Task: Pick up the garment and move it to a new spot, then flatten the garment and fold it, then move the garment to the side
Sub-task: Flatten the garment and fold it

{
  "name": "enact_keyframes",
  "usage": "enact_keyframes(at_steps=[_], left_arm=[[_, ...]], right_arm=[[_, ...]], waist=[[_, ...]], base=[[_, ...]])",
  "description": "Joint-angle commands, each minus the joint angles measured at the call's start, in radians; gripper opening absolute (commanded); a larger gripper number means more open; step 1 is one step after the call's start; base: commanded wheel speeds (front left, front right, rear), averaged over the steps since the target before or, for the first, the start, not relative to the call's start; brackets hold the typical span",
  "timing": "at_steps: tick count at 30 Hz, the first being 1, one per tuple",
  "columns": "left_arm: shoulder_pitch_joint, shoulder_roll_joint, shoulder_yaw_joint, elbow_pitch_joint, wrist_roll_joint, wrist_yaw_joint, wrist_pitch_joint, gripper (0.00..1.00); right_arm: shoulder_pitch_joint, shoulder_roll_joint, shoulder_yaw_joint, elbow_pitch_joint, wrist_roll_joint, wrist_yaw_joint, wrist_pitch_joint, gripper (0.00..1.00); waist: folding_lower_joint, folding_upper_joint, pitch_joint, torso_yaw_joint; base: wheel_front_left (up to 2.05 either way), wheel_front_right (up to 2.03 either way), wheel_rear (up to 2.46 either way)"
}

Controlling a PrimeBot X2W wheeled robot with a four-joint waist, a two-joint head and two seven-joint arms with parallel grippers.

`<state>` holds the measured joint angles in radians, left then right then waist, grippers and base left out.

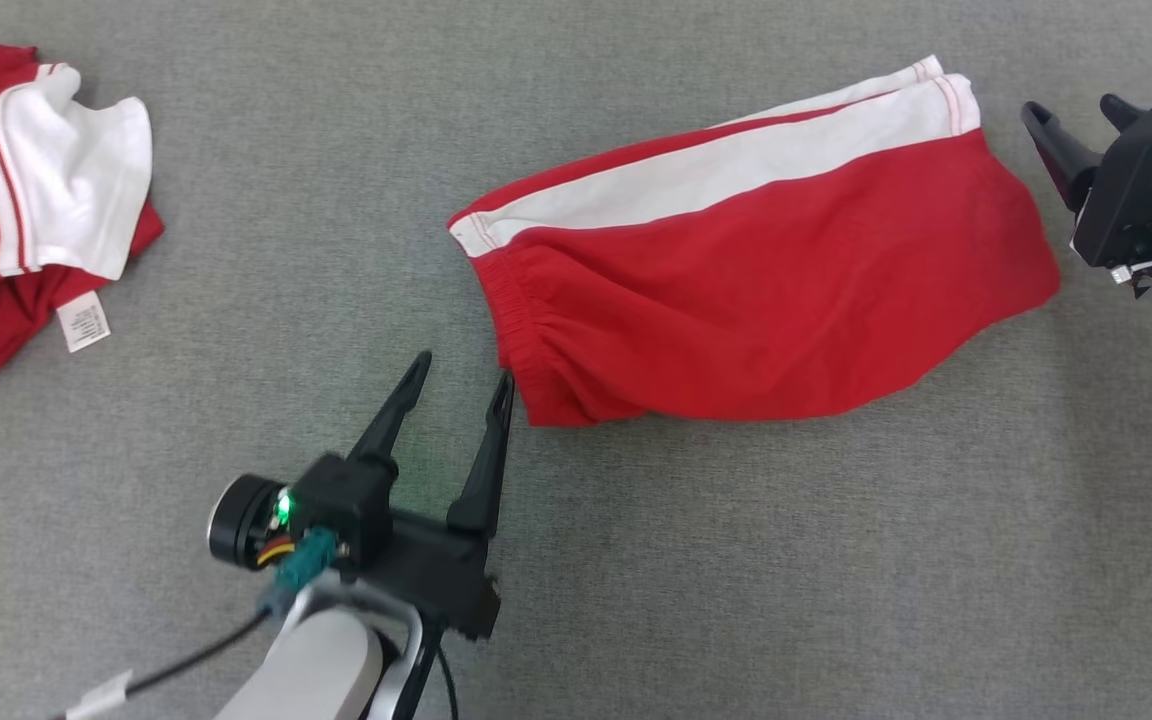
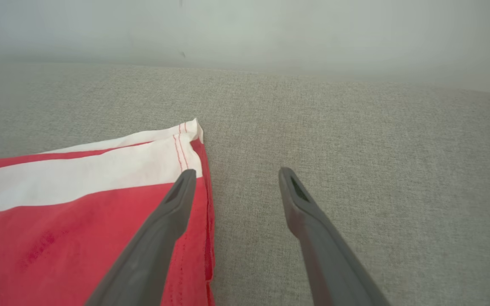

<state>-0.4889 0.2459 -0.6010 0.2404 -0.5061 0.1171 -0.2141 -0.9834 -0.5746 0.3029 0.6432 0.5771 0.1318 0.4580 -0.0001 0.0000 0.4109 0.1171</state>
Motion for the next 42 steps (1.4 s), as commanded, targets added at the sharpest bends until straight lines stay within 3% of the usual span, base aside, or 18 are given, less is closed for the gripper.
enact_keyframes(at_steps=[1, 5, 11, 18, 20, 21, 22, 23, 30, 42], left_arm=[[0.03, 0.021, -0.007, -0.023, 0.024, 0.006, -0.017, 1.0], [0.072, 0.042, -0.022, -0.053, 0.054, 0.004, -0.034, 1.0], [0.104, 0.026, -0.019, -0.063, 0.05, 0.008, -0.044, 1.0], [0.121, 0.0, -0.008, -0.049, 0.056, 0.007, -0.051, 1.0], [0.123, -0.001, -0.007, -0.048, 0.058, 0.006, -0.051, 1.0], [0.124, -0.001, -0.006, -0.047, 0.059, 0.005, -0.052, 1.0], [0.126, -0.002, -0.006, -0.045, 0.061, 0.004, -0.052, 1.0], [0.131, -0.002, -0.006, -0.043, 0.063, 0.003, -0.052, 1.0], [0.146, 0.004, 0.0, -0.032, 0.059, 0.004, -0.051, 1.0], [0.216, 0.017, 0.078, -0.065, 0.065, 0.042, -0.052, 1.0]], right_arm=[[0.021, 0.016, -0.024, -0.01, 0.003, -0.002, 0.018, 1.0], [0.052, 0.036, -0.063, -0.021, -0.023, -0.002, 0.08, 1.0], [0.081, 0.056, -0.119, -0.013, -0.115, -0.002, 0.177, 1.0], [0.15, 0.137, -0.201, -0.009, -0.192, -0.002, 0.349, 1.0], [0.156, 0.141, -0.21, -0.017, -0.201, -0.002, 0.366, 0.94], [0.165, 0.144, -0.217, -0.027, -0.21, -0.002, 0.379, 0.75], [0.173, 0.148, -0.223, -0.039, -0.216, -0.002, 0.388, 0.3], [0.19, 0.148, -0.239, -0.067, -0.231, -0.002, 0.394, 0.0], [0.258, 0.148, -0.337, -0.157, -0.284, -0.002, 0.34, 0.0], [0.398, 0.151, -0.482, -0.26, -0.369, -0.002, 0.234, 0.0]], waist=[[0.0001, 0.0, -0.004, 0.01], [0.0001, 0.0, -0.002, 0.03], [0.0001, 0.0, 0.008, 0.066], [0.0001, 0.0, -0.004, 0.087], [0.0001, 0.0, -0.007, 0.086], [0.0001, 0.0, -0.011, 0.085], [0.0001, 0.0, -0.015, 0.083], [0.0001, 0.0, -0.025, 0.079], [0.0001, 0.0, -0.073, 0.053], [0.0001, 0.0, -0.165, -0.007]], base=[[0.0, 0.0, 0.0], [0.0, 0.0, 0.0], [0.0, 0.0, 0.0], [0.0, 0.0, 0.0], [0.0, 0.0, 0.0], [0.0, 0.0, 0.0], [0.0, 0.0, 0.0], [0.0, 0.0, 0.0], [0.0, 0.0, 0.0], [0.0, 0.0, 0.0]])
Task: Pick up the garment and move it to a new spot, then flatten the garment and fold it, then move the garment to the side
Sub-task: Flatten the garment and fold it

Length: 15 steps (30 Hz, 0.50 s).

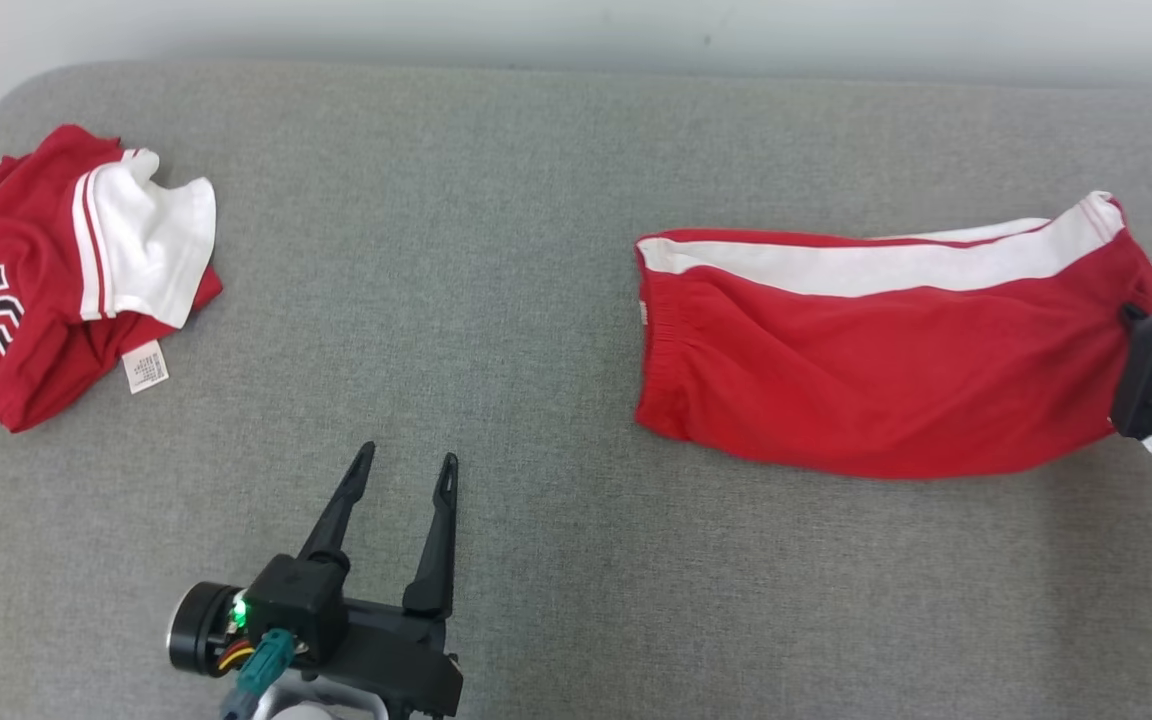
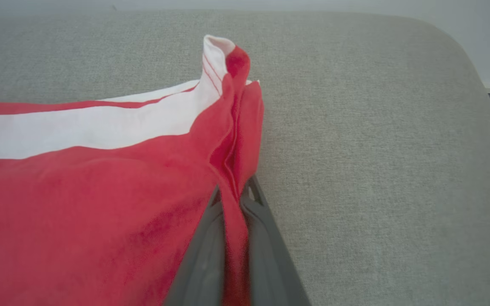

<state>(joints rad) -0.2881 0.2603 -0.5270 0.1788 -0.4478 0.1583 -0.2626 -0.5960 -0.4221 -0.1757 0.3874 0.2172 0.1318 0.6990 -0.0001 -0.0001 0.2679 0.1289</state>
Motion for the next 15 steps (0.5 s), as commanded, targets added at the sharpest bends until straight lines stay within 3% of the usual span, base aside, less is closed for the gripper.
enact_keyframes(at_steps=[1, 9, 15], left_arm=[[0.021, 0.002, 0.015, -0.011, 0.01, 0.004, -0.003, 1.0], [0.07, -0.027, 0.102, -0.045, 0.039, 0.001, -0.003, 1.0], [0.104, -0.082, 0.174, -0.063, 0.081, -0.024, -0.003, 1.0]], right_arm=[[0.02, -0.005, -0.013, -0.007, -0.017, -0.002, -0.019, 0.0], [0.067, -0.006, -0.055, -0.02, -0.081, -0.002, -0.105, 0.0], [0.074, 0.039, 0.016, -0.041, -0.076, -0.002, -0.101, 0.0]], waist=[[0.0001, 0.0001, -0.029, -0.021], [0.0001, 0.0001, -0.072, -0.019], [0.0001, 0.0001, -0.11, -0.001]], base=[[0.0, 0.0, 0.0], [0.0, 0.0, 0.0], [0.0, 0.0, 0.0]])
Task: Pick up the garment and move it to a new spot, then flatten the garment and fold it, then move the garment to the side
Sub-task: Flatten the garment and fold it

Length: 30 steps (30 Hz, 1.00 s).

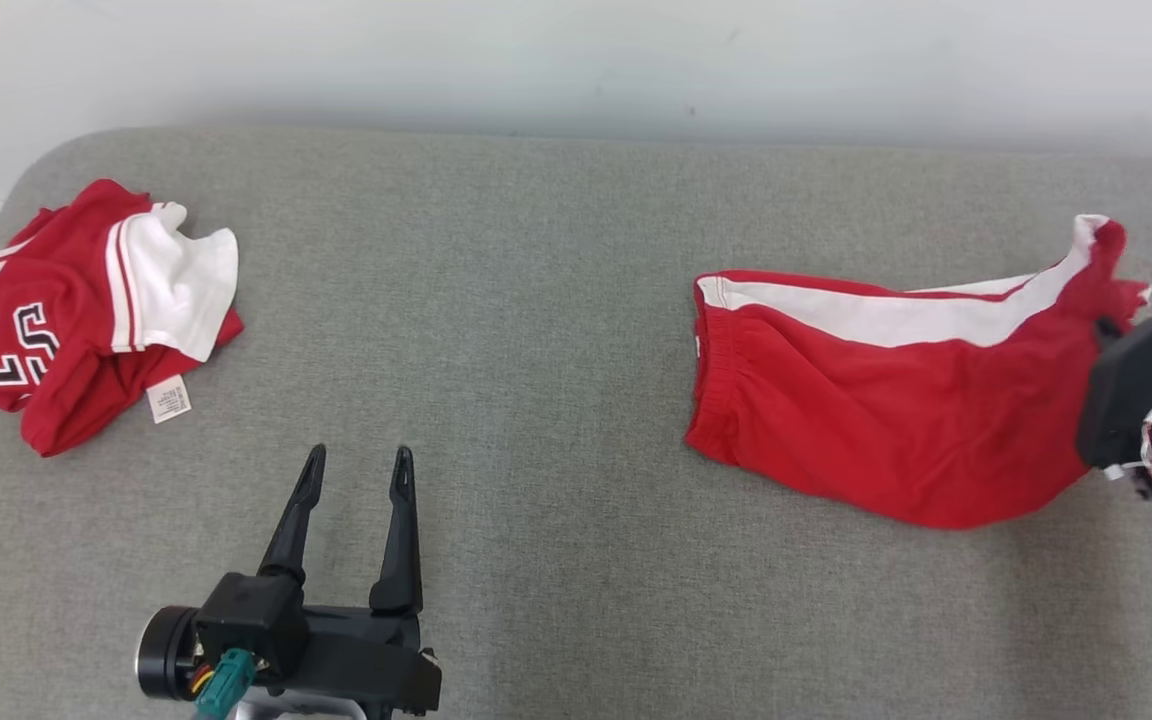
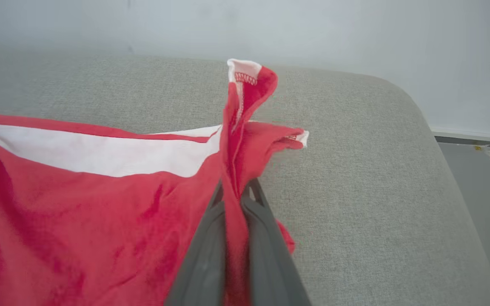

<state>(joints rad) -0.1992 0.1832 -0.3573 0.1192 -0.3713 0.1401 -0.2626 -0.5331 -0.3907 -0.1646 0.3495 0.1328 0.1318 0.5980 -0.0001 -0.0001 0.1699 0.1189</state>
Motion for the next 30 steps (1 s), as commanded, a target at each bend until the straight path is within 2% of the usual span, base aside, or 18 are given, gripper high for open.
enact_keyframes(at_steps=[1, 5, 9, 18, 27, 30], left_arm=[[0.019, -0.011, 0.014, -0.004, 0.018, -0.01, -0.003, 1.0], [0.024, -0.036, 0.058, -0.021, 0.051, -0.028, -0.003, 1.0], [0.045, -0.075, 0.121, -0.035, 0.073, -0.067, -0.003, 1.0], [0.072, -0.122, 0.157, 0.013, 0.119, -0.15, -0.003, 1.0], [0.061, -0.133, 0.153, 0.041, 0.117, -0.174, -0.003, 1.0], [0.057, -0.133, 0.152, 0.042, 0.098, -0.167, -0.003, 1.0]], right_arm=[[0.012, 0.013, 0.019, -0.008, 0.009, -0.002, 0.004, 0.0], [0.013, 0.032, 0.065, -0.012, 0.02, -0.002, 0.013, 0.0], [-0.009, 0.052, 0.133, 0.0, 0.031, -0.002, 0.022, 0.0], [-0.078, 0.083, 0.272, 0.099, 0.081, -0.002, 0.013, 0.0], [-0.168, 0.125, 0.383, 0.228, 0.118, -0.002, 0.02, 0.0], [-0.173, 0.125, 0.428, 0.242, 0.142, -0.002, 0.024, 0.0]], waist=[[0.0001, 0.0001, -0.016, 0.013], [0.0001, 0.0001, -0.03, 0.023], [0.0001, 0.0001, -0.04, 0.033], [0.0001, 0.0001, -0.042, 0.068], [0.0001, 0.0001, -0.019, 0.113], [0.0001, 0.0001, -0.012, 0.123]], base=[[0.0, 0.0, 0.0], [0.0, 0.0, 0.0], [0.0, 0.0, 0.0], [0.0, 0.0, 0.0], [0.0, 0.0, 0.0], [0.0, 0.0, 0.0]])
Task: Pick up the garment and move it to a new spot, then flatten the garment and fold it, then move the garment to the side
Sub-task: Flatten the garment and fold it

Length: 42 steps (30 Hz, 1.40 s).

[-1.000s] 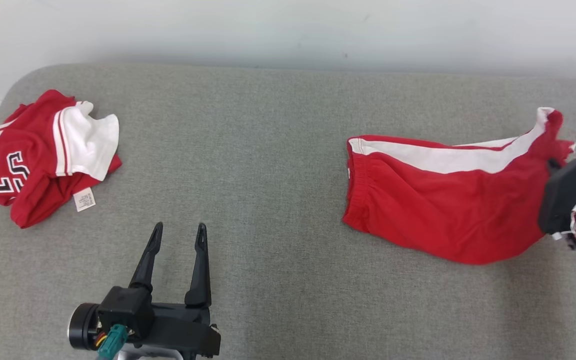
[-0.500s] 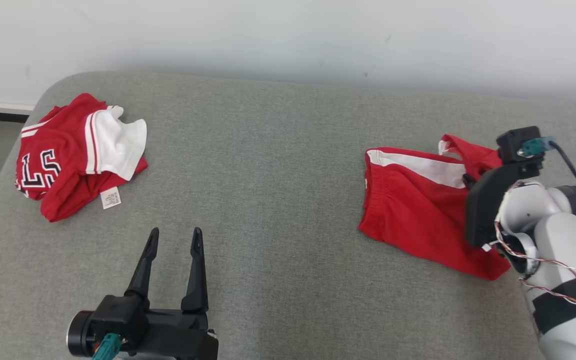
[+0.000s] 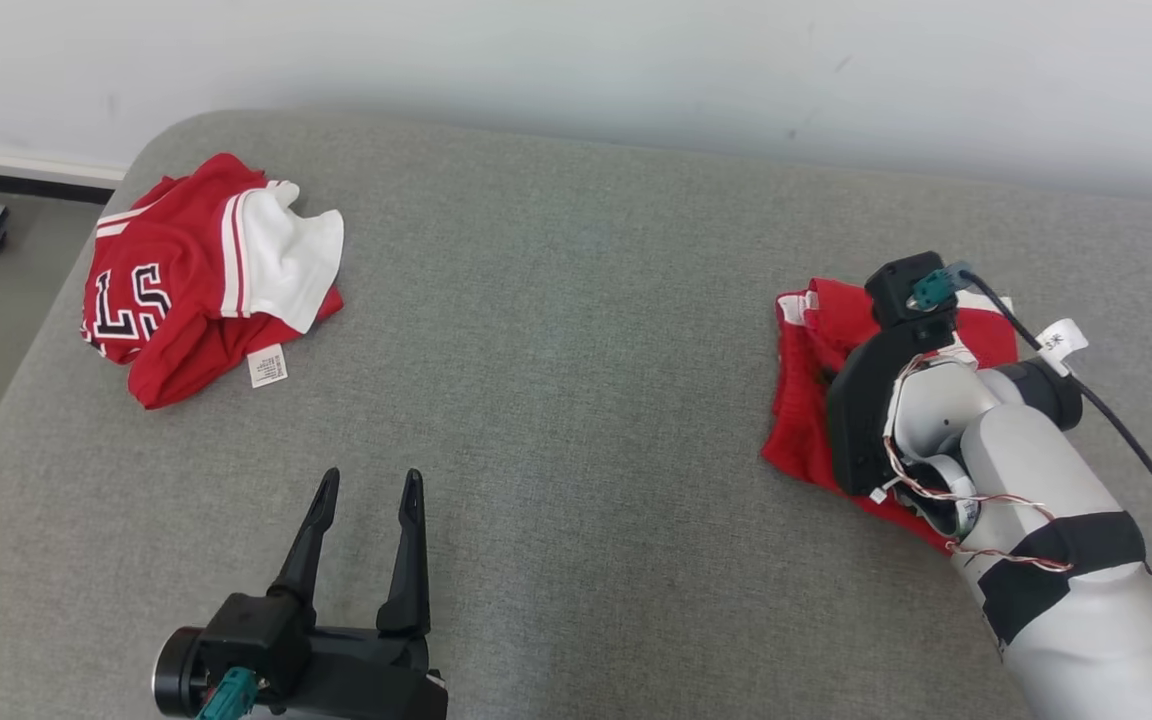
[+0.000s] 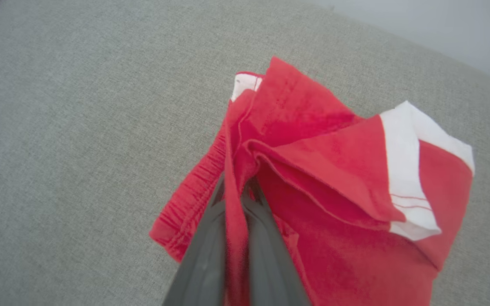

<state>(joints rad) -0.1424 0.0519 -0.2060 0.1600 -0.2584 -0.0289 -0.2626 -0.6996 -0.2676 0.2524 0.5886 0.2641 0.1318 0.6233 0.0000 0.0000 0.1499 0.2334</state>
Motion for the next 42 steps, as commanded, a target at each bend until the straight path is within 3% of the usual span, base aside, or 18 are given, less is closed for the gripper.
enact_keyframes(at_steps=[1, 3, 5, 9, 17, 25, 31, 32, 34, 36, 42], left_arm=[[0.001, -0.002, 0.001, 0.001, -0.016, 0.006, -0.003, 1.0], [0.001, -0.002, 0.002, 0.002, -0.02, 0.009, -0.003, 1.0], [0.002, -0.002, 0.005, 0.001, -0.023, 0.012, -0.003, 1.0], [0.005, -0.002, 0.013, -0.001, -0.025, 0.019, -0.003, 1.0], [0.007, -0.002, 0.016, 0.003, -0.023, 0.02, -0.003, 1.0], [0.011, -0.002, 0.014, 0.001, -0.018, 0.015, -0.003, 1.0], [0.009, -0.002, 0.01, -0.004, -0.017, 0.013, -0.003, 1.0], [0.007, -0.002, 0.01, -0.005, -0.017, 0.015, -0.003, 1.0], [0.003, -0.002, 0.009, -0.005, -0.016, 0.014, -0.003, 1.0], [-0.003, -0.002, 0.007, -0.006, -0.015, 0.012, -0.003, 1.0], [-0.015, -0.002, 0.002, -0.003, -0.016, 0.011, -0.003, 1.0]], right_arm=[[-0.008, -0.003, 0.023, 0.005, 0.017, -0.002, -0.002, 0.0], [-0.012, -0.011, 0.038, 0.011, 0.028, -0.002, -0.01, 0.0], [-0.017, -0.007, 0.052, 0.01, 0.051, -0.002, -0.023, 1.0], [-0.023, 0.01, 0.091, -0.015, 0.132, -0.002, -0.022, 1.0], [-0.03, -0.058, 0.11, -0.143, 0.242, -0.002, -0.048, 1.0], [0.073, -0.162, -0.043, -0.186, 0.192, -0.002, -0.08, 1.0], [0.185, -0.152, -0.127, -0.173, 0.151, -0.002, -0.083, 1.0], [0.197, -0.146, -0.134, -0.171, 0.142, -0.002, -0.084, 0.88], [0.214, -0.137, -0.147, -0.166, 0.129, -0.002, -0.084, 0.32], [0.224, -0.125, -0.155, -0.166, 0.118, -0.002, -0.091, 0.0], [0.2, -0.101, -0.157, -0.152, 0.098, -0.002, -0.102, 0.0]], waist=[[0.0, 0.0, 0.01, 0.01], [0.0, 0.0, 0.013, 0.011], [0.0, 0.0, 0.016, 0.009], [0.0, 0.0, 0.016, -0.006], [0.0, 0.0, 0.007, -0.035], [0.0, 0.0, -0.001, -0.054], [0.0, 0.0, 0.008, -0.062], [0.0, 0.0, 0.01, -0.063], [0.0, 0.0, 0.015, -0.063], [0.0, 0.0, 0.021, -0.06], [0.0, 0.0, 0.037, -0.046]], base=[[0.0, 0.0, 0.0], [0.0, 0.0, 0.0], [0.0, 0.0, 0.0], [0.0, 0.0, 0.0], [0.0, 0.0, 0.0], [0.0, 0.0, 0.0], [0.0, 0.0, 0.0], [0.0, 0.0, 0.0], [0.0, 0.0, 0.0], [0.0, 0.0, 0.0], [0.0, 0.0, 0.0]])
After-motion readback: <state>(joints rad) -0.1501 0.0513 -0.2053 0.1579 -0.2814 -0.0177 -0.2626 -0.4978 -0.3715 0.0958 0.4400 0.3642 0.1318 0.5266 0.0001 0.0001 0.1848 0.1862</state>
